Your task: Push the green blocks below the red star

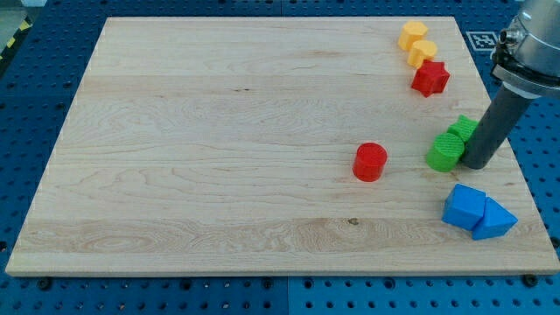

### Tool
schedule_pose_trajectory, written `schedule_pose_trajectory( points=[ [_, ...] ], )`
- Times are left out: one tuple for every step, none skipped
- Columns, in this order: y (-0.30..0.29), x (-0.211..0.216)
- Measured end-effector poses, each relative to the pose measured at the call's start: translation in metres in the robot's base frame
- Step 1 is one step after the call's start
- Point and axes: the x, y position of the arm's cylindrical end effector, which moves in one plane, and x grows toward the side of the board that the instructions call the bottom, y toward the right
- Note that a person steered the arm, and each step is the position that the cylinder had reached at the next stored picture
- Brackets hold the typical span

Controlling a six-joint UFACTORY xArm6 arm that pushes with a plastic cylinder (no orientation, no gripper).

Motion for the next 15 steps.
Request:
schedule_pose_trajectory(
  points=[
    [0.000, -0.017],
    [0.003, -0.036],
    [0.003, -0.044],
    [-0.015, -0.044],
    [-0.055, -0.044],
    [-0.074, -0.038],
    [-0.071, -0.004],
    [-0.071, 0.010],
    [-0.071, 0.018],
    [-0.057, 0.035],
    [-0.049, 0.032],
    [-0.049, 0.005],
    [-0.044, -0.008],
    [-0.044, -0.012],
    [-0.053, -0.023]
  ],
)
